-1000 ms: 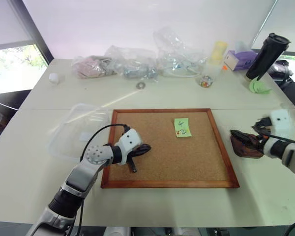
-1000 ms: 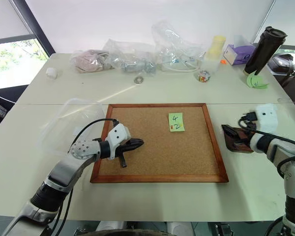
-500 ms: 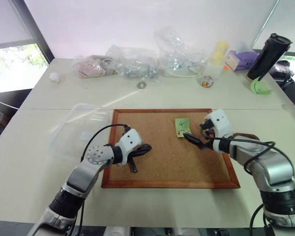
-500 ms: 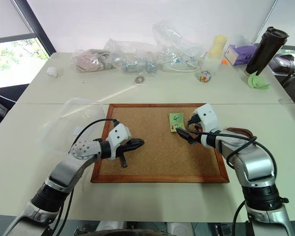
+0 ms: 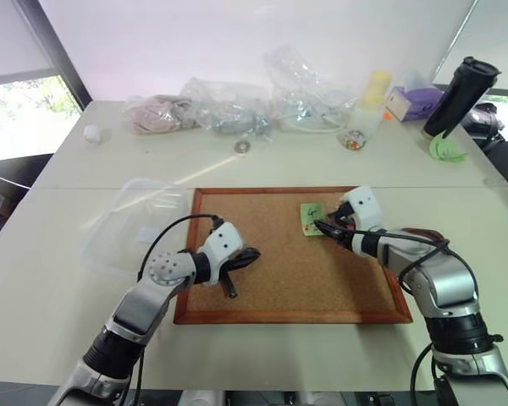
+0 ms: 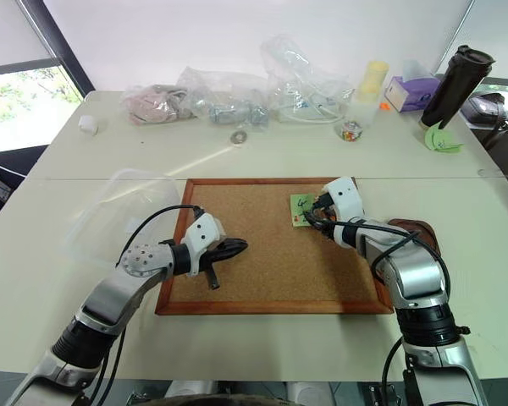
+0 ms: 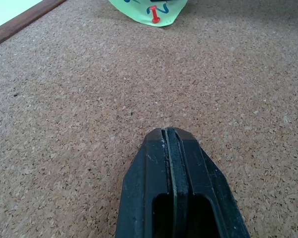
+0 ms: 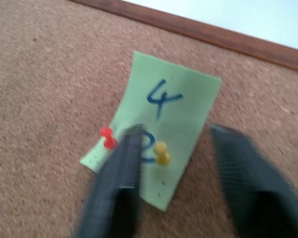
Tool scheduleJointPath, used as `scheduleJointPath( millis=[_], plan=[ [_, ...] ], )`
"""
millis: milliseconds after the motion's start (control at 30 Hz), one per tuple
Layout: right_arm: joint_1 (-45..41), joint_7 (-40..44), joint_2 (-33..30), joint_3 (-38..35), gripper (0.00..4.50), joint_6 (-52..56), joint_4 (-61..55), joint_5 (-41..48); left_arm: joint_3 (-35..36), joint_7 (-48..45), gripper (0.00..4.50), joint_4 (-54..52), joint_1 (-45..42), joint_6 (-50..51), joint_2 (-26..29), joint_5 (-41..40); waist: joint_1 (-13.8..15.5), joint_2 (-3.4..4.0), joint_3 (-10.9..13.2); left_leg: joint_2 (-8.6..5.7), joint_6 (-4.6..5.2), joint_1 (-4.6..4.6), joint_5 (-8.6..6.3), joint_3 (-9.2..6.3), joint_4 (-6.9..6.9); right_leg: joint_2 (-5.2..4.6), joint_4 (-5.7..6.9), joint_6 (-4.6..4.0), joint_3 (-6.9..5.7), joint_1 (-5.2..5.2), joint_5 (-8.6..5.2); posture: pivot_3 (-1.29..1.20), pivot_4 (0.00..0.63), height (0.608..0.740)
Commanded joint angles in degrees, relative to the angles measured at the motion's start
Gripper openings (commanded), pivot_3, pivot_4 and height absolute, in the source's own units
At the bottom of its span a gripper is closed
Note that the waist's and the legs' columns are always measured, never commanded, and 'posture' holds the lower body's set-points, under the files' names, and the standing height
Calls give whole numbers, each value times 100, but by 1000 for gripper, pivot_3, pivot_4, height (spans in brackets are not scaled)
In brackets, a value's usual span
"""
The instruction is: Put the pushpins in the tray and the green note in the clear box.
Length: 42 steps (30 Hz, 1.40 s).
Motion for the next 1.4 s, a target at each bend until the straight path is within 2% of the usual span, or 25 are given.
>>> scheduleJointPath(
  millis=[33,300,567,733,967,1133,1400],
  plan=[
    [-83,28,15,-70,90,-53,-159,-4,-239,-43,0,206,252,320,81,109,-1,0,0,0,0,0,0,0,0,0,0,0,0,0,0,0,150,740],
    [-59,-111,60,-458,33,368,-602,283,-259,-11,0,113,274,398,75,79,-2,0,0,1,0,0,0,0,0,-3,0,0,0,-1,0,0,150,740],
    [-302,-398,98,-1324,33,977,-981,757,-268,-38,0,139,215,440,66,64,-2,0,0,1,0,0,0,0,0,-4,0,0,0,0,0,0,150,740],
    [-167,-529,-197,-2077,33,1074,-1006,787,-275,-66,0,218,206,386,62,61,8,0,0,1,1,-2,-1,0,-2,-6,-1,0,0,-1,0,0,150,740],
    [745,-315,-959,-2946,33,536,-256,480,-282,-104,0,306,193,325,37,55,8,-2,0,0,6,0,-4,1,-3,-8,-5,-1,1,5,0,0,150,740],
    [1073,-189,-1060,-3084,33,287,36,449,-299,-124,0,356,180,278,13,70,2,17,-11,0,6,7,-3,8,-3,-3,-4,-1,10,9,0,0,150,740],
    [1454,-186,-991,-2862,33,-36,202,241,-308,-120,0,350,187,240,22,106,9,14,-9,-1,8,4,-4,9,-2,1,-6,0,15,8,0,0,150,740]
  ],
)
